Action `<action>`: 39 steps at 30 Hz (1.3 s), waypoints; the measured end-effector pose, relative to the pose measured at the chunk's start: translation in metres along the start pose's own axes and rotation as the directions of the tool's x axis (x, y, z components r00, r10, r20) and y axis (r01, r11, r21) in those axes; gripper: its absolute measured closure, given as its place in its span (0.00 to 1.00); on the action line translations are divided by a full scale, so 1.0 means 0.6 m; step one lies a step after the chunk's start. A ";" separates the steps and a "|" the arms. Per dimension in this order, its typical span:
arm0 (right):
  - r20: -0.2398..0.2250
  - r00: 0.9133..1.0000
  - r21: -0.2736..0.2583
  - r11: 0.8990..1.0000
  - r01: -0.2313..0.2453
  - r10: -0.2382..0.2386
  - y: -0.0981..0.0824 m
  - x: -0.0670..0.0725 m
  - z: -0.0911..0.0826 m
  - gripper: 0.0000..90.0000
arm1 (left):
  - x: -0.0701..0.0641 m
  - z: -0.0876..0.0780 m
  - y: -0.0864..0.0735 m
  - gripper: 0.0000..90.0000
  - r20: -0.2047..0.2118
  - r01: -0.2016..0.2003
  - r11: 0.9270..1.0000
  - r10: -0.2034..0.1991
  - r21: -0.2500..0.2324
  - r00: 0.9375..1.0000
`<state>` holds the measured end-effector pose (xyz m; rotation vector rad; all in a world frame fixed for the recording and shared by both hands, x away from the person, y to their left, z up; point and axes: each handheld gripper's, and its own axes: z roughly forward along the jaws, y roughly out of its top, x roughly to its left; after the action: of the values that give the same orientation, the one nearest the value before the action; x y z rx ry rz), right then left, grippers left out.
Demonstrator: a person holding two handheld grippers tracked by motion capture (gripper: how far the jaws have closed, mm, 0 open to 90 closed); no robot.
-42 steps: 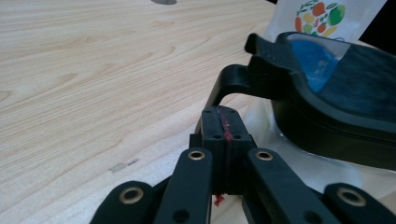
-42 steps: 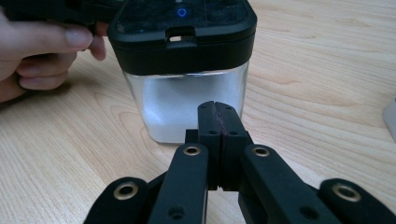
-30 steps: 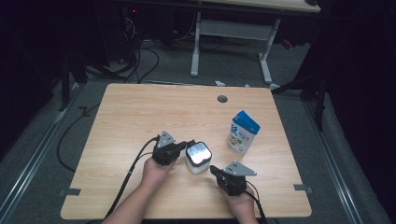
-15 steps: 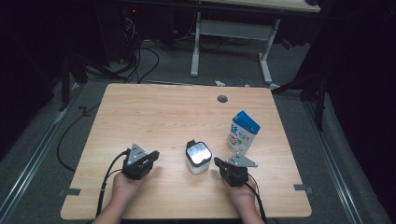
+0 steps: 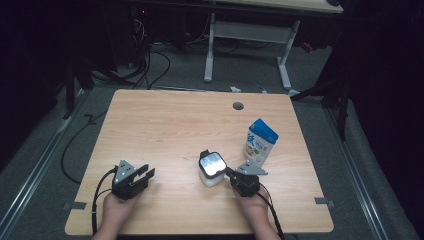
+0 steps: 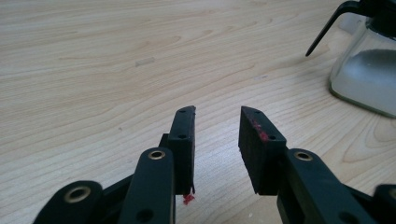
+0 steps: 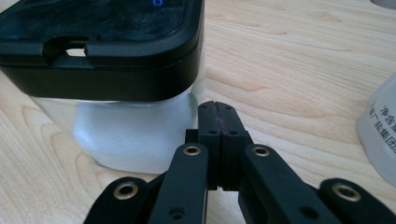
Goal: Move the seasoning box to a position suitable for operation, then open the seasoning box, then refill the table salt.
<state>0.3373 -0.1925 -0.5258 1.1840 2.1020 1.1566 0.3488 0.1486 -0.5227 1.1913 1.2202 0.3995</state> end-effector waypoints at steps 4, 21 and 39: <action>-0.002 1.000 0.005 1.000 0.008 -0.008 -0.002 0.008 -0.006 1.00 | -0.003 -0.002 0.001 0.73 0.011 0.010 1.000 -0.010 -0.005 1.000; -0.015 1.000 0.003 1.000 0.021 -0.021 -0.012 0.024 -0.021 1.00 | -0.009 0.000 -0.001 0.72 0.024 0.014 1.000 -0.013 -0.007 1.000; -0.047 0.999 -0.017 0.999 0.026 -0.027 -0.021 0.048 -0.036 1.00 | -0.020 -0.008 -0.007 0.69 0.044 0.004 1.000 -0.004 -0.005 0.999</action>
<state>0.3008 -0.1813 -0.5245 1.1279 2.1321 1.1987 0.3386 0.1399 -0.5195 1.1873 1.1833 0.3709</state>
